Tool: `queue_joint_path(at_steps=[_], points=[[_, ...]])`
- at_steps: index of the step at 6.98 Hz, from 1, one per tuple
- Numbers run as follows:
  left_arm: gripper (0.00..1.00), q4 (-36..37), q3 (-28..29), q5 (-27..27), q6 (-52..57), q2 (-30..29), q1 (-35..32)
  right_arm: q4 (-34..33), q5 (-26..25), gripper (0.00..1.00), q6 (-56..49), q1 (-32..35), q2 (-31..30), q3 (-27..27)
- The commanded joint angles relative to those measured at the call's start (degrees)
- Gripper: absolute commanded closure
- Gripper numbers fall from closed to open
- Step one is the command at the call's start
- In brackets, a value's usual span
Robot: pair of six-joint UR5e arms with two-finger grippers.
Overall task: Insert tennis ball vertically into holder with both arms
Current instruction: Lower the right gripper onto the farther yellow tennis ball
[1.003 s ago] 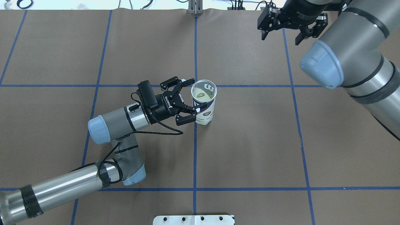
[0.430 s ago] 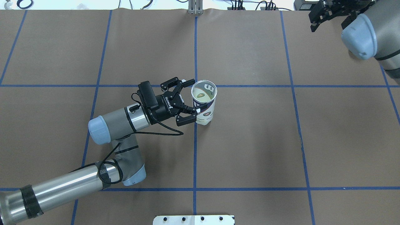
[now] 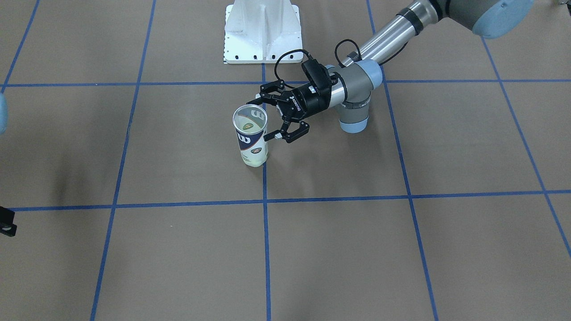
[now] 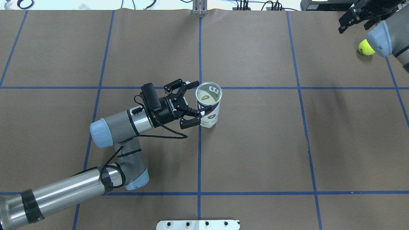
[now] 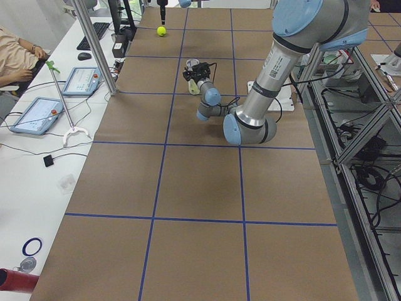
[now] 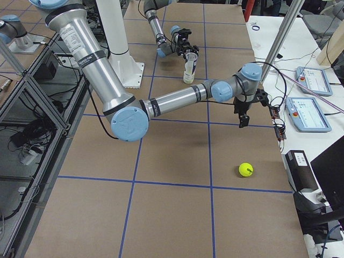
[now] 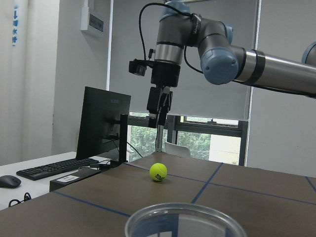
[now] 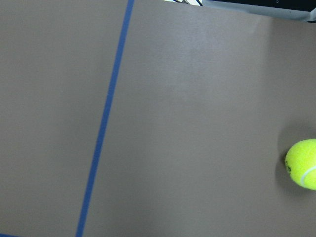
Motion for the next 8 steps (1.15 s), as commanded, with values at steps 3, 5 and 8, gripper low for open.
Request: queue_joint_path(at_steps=[3, 5, 8], points=[[0.01, -0.11, -0.27, 0.09, 0.01, 0.71, 0.00, 18.85, -0.51, 0.00, -5.03, 2.41, -2.57, -16.03], [0.01, -0.20, -0.36, 0.09, 0.01, 1.06, 0.00, 27.67, -2.35, 0.00, -4.94, 2.24, -0.63, -25.36], [0.01, -0.29, -0.36, 0.09, 0.01, 1.06, 0.00, 29.62, -7.35, 0.00, -4.50, 1.36, 2.71, -31.45]])
